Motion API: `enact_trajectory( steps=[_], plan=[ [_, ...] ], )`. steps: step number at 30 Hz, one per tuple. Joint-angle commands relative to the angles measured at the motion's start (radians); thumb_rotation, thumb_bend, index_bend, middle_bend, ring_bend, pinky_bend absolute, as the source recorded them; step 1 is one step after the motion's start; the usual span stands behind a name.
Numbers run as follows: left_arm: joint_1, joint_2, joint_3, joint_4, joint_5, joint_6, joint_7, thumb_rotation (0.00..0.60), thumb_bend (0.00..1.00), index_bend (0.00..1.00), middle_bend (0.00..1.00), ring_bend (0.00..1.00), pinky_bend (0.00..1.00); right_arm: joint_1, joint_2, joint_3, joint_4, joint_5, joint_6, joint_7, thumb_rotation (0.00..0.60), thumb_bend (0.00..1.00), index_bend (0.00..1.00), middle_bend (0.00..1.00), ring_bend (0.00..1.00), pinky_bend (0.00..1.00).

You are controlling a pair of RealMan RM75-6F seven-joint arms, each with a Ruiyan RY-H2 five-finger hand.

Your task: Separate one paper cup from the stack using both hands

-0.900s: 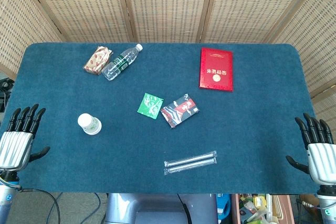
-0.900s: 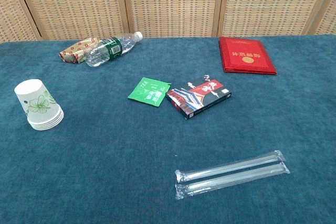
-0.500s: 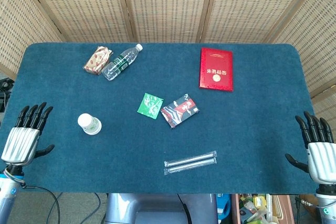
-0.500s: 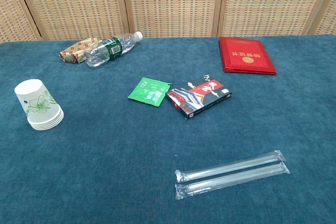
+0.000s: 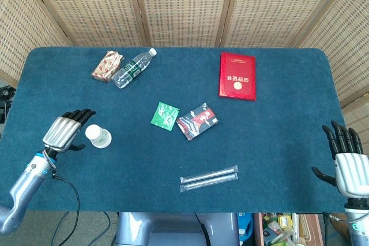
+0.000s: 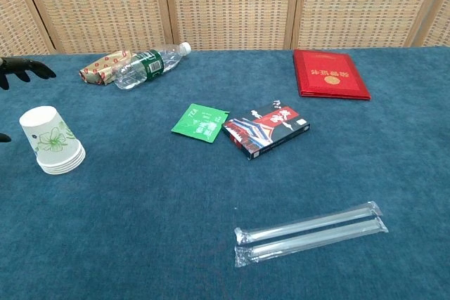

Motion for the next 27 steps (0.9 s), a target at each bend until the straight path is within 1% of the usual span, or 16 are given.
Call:
enact_trajectory(
  steps=[1,7,15,18,22,27],
  plan=[
    [-0.012,-0.02,0.004,0.021,-0.004,-0.007,-0.01,0.6,0.13,0.21,0.23,0.26,0.31,0.0,-0.001,0.0,0.0,0.0,0.0,0.0,0.6,0.0,0.0,0.0,0.0,0.0],
    [-0.02,-0.047,0.011,0.052,0.012,0.013,-0.053,0.6,0.13,0.29,0.32,0.32,0.34,0.001,-0.003,0.0,0.0,0.0,-0.003,-0.005,0.6,0.0,0.0,0.0,0.0,0.0],
    [-0.031,-0.078,0.016,0.093,0.017,0.026,-0.041,0.6,0.13,0.33,0.35,0.35,0.38,0.001,-0.004,-0.002,-0.002,-0.003,-0.004,-0.006,0.6,0.0,0.0,0.0,0.0,0.0],
    [-0.038,-0.094,0.019,0.11,0.022,0.028,-0.042,0.6,0.13,0.36,0.39,0.38,0.4,0.001,-0.004,-0.002,-0.002,-0.002,-0.005,-0.005,0.6,0.0,0.0,0.0,0.0,0.0],
    [-0.044,-0.111,0.016,0.125,0.017,0.034,-0.024,0.6,0.13,0.44,0.45,0.44,0.45,0.002,-0.002,0.001,0.0,0.006,-0.009,0.001,0.6,0.0,0.0,0.0,0.0,0.0],
    [-0.044,-0.105,0.014,0.115,0.0,0.038,-0.021,0.6,0.13,0.48,0.48,0.47,0.47,0.004,-0.002,0.0,0.0,0.006,-0.014,0.002,0.6,0.0,0.0,0.0,0.0,0.0]
  ],
)
